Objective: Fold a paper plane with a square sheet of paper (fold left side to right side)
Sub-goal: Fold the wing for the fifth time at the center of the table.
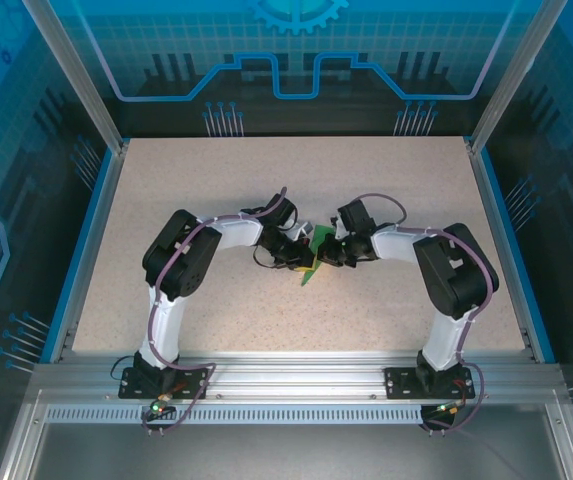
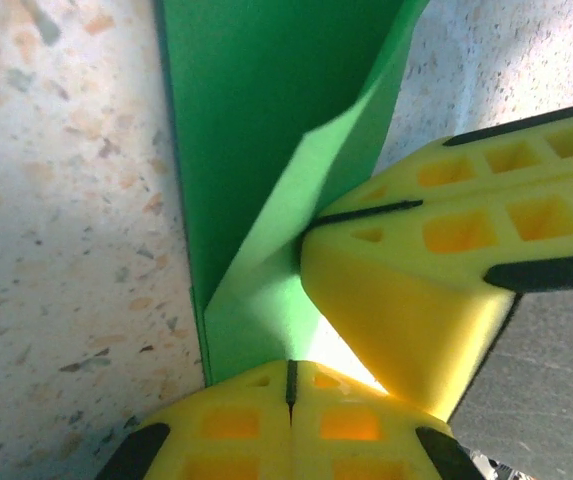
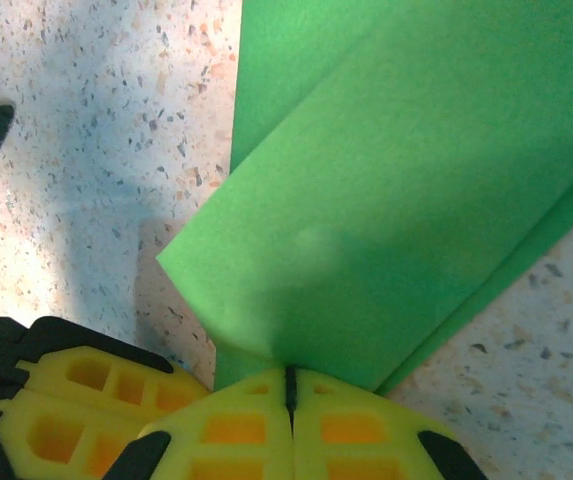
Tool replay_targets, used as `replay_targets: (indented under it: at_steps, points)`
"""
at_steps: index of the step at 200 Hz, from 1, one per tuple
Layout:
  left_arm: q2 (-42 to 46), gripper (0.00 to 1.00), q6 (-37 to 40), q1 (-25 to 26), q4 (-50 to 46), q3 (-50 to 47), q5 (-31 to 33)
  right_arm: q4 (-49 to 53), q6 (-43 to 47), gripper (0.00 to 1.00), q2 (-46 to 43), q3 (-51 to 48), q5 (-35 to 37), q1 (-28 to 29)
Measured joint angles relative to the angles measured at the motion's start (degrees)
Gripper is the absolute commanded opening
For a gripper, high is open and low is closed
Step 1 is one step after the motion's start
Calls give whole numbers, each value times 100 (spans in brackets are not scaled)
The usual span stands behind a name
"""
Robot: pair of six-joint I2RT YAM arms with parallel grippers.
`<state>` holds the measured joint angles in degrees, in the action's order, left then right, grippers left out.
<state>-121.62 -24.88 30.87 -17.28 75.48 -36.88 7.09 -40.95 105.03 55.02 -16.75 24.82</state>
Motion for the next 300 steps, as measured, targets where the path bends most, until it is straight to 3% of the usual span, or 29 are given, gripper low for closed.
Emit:
replay_targets:
  at_steps: [136, 300]
  points:
    - [-26, 0, 2, 11, 66, 17, 0, 516, 374, 6, 164, 387, 105, -201]
    - [-70, 0, 44, 37, 144, 87, 26, 750, 634, 6, 544, 922, -83, -933]
